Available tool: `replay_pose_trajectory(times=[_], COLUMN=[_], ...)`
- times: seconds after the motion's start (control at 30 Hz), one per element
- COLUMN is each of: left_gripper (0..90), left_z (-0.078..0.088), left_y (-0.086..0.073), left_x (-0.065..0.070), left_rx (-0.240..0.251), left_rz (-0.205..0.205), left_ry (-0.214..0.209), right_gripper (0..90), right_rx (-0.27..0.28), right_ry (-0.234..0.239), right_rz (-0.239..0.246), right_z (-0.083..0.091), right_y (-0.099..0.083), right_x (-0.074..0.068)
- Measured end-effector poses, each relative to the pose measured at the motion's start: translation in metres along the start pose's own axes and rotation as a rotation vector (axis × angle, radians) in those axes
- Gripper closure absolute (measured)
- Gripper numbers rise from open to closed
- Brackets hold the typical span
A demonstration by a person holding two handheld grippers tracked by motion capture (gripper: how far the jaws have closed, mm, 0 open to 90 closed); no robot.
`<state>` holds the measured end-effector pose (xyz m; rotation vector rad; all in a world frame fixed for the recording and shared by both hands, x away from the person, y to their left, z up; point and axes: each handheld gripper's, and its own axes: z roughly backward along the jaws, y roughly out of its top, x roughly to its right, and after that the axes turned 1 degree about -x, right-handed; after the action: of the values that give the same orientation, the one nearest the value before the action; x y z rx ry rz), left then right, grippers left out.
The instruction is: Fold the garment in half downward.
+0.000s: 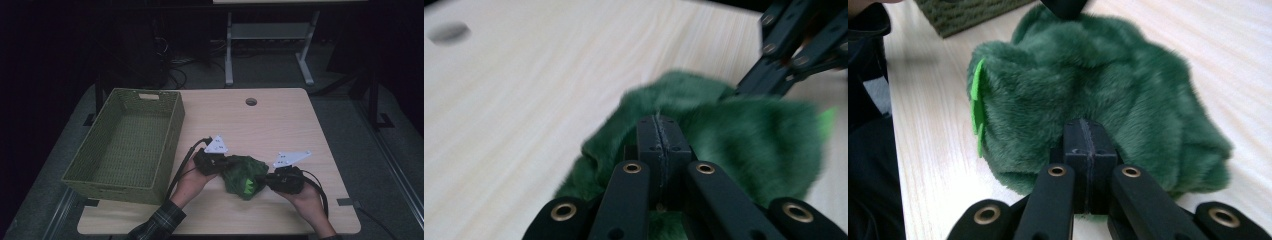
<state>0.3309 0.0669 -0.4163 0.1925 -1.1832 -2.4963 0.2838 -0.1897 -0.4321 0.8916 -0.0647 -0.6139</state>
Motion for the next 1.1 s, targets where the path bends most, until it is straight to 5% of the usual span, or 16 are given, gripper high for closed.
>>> replay_pose_trajectory(times=[0.23,0.53,0.9,1.1], left_gripper=[89.7,89.7,89.7,89.5], left_z=[-0.003,0.000,-0.015,0.005], left_y=[-0.019,-0.050,-0.052,-0.046], left_x=[0.006,0.013,0.014,0.013], left_rx=[-0.041,-0.071,-0.121,-0.055], left_rz=[0.021,0.060,0.003,0.046], left_ry=[-0.025,-0.040,0.003,-0.007], right_gripper=[89.8,89.8,89.9,89.8], right_rx=[-0.056,-0.160,-0.139,-0.113], right_ry=[0.032,-0.012,-0.009,-0.032], right_rz=[0.014,0.016,0.003,0.008], right_z=[-0.011,-0.024,-0.032,-0.018], right_y=[-0.007,-0.022,-0.026,-0.022], right_x=[-0.007,-0.015,-0.015,-0.012])
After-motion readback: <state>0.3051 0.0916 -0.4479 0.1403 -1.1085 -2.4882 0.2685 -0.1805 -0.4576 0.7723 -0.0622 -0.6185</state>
